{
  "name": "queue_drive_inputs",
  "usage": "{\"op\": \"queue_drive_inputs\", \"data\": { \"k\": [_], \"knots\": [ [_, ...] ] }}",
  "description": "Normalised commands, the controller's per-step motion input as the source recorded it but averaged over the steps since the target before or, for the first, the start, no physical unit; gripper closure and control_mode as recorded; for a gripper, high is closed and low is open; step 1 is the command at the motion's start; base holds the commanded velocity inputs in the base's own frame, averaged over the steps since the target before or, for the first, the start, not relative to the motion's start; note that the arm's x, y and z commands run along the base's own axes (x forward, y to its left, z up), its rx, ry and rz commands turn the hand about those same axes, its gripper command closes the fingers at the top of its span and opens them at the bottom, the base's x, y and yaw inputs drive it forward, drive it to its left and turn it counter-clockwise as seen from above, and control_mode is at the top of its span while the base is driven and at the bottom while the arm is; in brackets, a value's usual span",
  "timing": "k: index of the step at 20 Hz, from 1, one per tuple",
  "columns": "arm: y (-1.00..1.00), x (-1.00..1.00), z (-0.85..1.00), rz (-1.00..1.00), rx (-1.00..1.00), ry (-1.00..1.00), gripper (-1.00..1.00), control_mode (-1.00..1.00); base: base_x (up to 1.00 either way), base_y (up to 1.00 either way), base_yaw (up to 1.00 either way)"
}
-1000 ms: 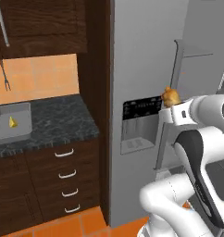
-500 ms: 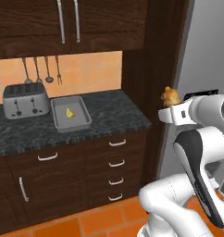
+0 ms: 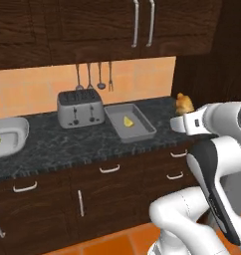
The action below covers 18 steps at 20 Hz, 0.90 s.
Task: Place one lemon wedge and one chicken drumstick in each tupperware on the nearby counter, to pack two identical lunches.
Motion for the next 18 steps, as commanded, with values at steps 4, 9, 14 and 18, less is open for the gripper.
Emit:
{"op": "queue_drive_inputs", "data": {
  "k": [4, 9, 14, 18],
  "knots": [
    [0.00, 0.00, 0.00, 0.00, 0.00, 0.00, 1.00, 1.00, 0.41, 1.00, 0.00],
    [0.00, 0.00, 0.00, 0.00, 0.00, 0.00, 1.00, 1.00, 0.38, 1.00, 0.00],
    [0.00, 0.00, 0.00, 0.00, 0.00, 0.00, 1.00, 1.00, 0.53, 1.00, 0.00],
    [0.00, 0.00, 0.00, 0.00, 0.00, 0.00, 1.00, 1.00, 0.71, 1.00, 0.00]
  ]
}}
